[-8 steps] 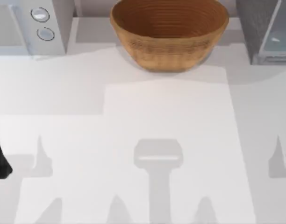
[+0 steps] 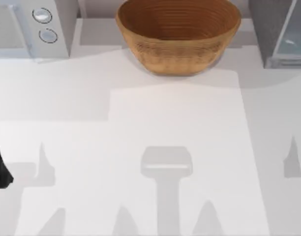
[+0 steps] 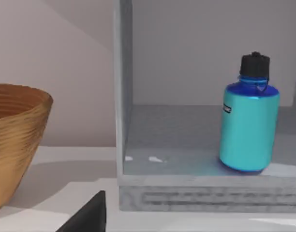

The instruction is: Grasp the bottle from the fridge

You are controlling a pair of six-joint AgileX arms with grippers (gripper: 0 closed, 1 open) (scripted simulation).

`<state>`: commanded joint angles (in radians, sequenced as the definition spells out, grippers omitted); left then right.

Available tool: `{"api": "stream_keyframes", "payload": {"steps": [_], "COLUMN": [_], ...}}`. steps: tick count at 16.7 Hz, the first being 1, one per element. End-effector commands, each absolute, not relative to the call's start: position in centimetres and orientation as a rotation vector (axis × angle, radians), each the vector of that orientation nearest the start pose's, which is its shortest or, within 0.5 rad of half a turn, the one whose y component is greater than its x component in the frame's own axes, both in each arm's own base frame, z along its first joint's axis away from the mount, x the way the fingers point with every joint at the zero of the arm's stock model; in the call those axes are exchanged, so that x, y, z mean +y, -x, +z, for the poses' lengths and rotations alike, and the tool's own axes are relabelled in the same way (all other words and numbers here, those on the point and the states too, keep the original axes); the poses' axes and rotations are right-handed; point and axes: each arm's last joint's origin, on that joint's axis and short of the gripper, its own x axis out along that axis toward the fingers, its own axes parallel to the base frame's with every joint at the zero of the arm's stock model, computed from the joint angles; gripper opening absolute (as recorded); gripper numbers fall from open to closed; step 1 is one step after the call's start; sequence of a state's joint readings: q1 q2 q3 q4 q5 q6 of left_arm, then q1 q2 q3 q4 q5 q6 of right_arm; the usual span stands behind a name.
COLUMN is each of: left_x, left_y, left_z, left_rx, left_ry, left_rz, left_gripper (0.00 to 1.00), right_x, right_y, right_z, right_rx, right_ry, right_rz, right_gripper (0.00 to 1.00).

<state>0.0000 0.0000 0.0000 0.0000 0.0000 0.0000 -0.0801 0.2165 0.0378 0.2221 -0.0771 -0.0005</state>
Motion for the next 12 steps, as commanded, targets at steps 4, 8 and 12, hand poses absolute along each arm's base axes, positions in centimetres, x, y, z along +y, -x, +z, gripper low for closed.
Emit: {"api": "stream_keyframes", "payload": {"steps": [4, 8, 12], "left_x": [-0.1, -0.1, -0.1], "left_y": [-10.6, -10.6, -10.6], "left_z": [16.0, 16.0, 16.0], "left_rx": [0.0, 0.0, 0.0], "left_ry": [0.0, 0.0, 0.0], "left_rz": [0.0, 0.0, 0.0], "left_gripper": [1.0, 1.0, 1.0], "right_x": [-2.2, -4.5, -6.9], "right_y": [-14.4, -17.4, -19.3], "right_z": [18.3, 16.7, 14.1], "right_rx": [-0.051, 0.003, 0.043], "right_ry": [0.016, 0.003, -0.018], "right_rz": [-0.007, -0.008, -0.005], "right_gripper": [1.0, 1.0, 1.0]}}
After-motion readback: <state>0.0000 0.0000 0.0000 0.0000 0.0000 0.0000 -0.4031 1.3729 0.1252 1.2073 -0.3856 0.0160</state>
